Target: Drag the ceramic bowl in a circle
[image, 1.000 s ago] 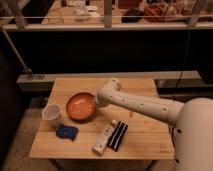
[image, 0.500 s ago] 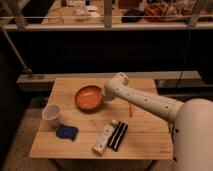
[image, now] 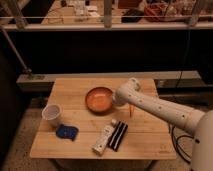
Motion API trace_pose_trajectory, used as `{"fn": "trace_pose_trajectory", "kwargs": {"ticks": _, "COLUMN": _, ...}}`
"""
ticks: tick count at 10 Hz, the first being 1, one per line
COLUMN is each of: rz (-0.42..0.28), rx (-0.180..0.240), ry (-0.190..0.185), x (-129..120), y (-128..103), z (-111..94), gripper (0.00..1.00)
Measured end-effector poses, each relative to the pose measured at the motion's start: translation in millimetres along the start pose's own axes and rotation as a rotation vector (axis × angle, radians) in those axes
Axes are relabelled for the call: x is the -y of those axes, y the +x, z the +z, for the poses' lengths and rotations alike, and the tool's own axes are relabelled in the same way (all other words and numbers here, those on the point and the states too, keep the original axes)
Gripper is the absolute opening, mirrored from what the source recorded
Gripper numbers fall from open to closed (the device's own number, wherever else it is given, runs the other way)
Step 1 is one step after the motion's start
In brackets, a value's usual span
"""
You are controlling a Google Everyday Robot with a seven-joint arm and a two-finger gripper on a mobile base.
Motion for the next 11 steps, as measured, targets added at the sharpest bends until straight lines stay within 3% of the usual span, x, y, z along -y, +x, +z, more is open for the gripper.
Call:
{"fn": "trace_pose_trajectory", "kwargs": {"ticks": 3, "rz": -0.019, "rx": 0.023, "ry": -0.036, "x": -23, "y": -42, "z": -16, "gripper": 0.07}}
{"fn": "trace_pose_trajectory", "kwargs": {"ticks": 5, "rz": -0.063, "rx": 0.048, "ry": -0.037, "x": -21, "y": -67, "z": -18, "gripper": 0.07}}
{"fn": "trace_pose_trajectory", "kwargs": {"ticks": 8, "rz": -0.152, "rx": 0.072, "ry": 0.018, "x": 23, "y": -78, "z": -6, "gripper": 0.07}}
{"fn": "trace_pose_trajectory", "kwargs": {"ticks": 11, "rz": -0.234, "rx": 0.075, "ry": 0.086, "x": 78, "y": -69, "z": 12, "gripper": 0.07}}
